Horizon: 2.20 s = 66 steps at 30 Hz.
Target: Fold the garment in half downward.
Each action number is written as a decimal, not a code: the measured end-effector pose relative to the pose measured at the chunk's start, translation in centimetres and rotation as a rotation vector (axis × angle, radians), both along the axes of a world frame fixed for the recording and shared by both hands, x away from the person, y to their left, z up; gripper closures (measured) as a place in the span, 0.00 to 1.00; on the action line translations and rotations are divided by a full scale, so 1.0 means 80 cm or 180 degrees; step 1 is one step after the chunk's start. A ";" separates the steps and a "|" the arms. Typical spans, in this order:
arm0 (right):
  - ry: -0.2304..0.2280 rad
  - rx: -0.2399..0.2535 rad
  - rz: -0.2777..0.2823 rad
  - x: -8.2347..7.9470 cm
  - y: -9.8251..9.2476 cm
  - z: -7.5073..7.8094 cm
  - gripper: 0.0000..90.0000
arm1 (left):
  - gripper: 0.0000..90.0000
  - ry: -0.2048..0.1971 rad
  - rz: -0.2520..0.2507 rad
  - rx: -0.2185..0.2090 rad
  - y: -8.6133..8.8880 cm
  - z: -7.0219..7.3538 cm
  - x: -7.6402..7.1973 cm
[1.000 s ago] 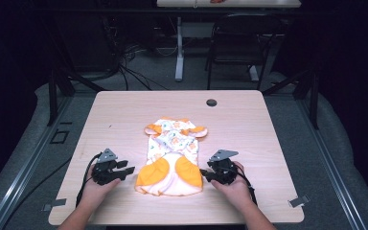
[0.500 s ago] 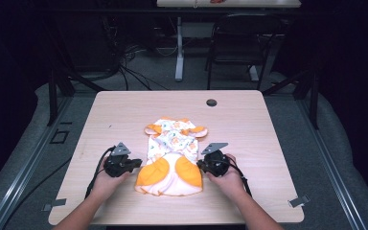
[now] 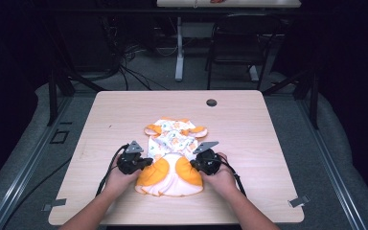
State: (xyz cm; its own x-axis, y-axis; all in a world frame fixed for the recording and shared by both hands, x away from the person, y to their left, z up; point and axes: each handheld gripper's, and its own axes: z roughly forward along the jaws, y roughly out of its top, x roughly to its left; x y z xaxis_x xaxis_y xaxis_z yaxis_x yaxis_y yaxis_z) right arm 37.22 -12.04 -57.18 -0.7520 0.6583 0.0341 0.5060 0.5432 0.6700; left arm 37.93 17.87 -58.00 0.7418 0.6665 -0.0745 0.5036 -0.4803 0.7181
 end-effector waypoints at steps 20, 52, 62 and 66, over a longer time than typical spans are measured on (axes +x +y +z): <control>0.0204 0.0100 0.0313 -0.060 -0.013 -0.002 1.00 | 1.00 0.0094 -0.0325 -0.0091 0.001 -0.002 -0.065; 0.0160 -0.0327 0.0289 0.038 -0.010 0.102 0.83 | 0.81 0.0088 -0.0360 0.0108 -0.012 0.095 0.034; 0.0313 -0.0480 0.0281 0.081 0.004 0.101 0.79 | 0.78 0.0146 -0.0315 0.0105 -0.021 0.093 0.082; 0.0368 -0.0555 0.0266 0.104 0.012 0.092 0.83 | 0.79 0.0172 -0.0281 0.0166 -0.024 0.086 0.100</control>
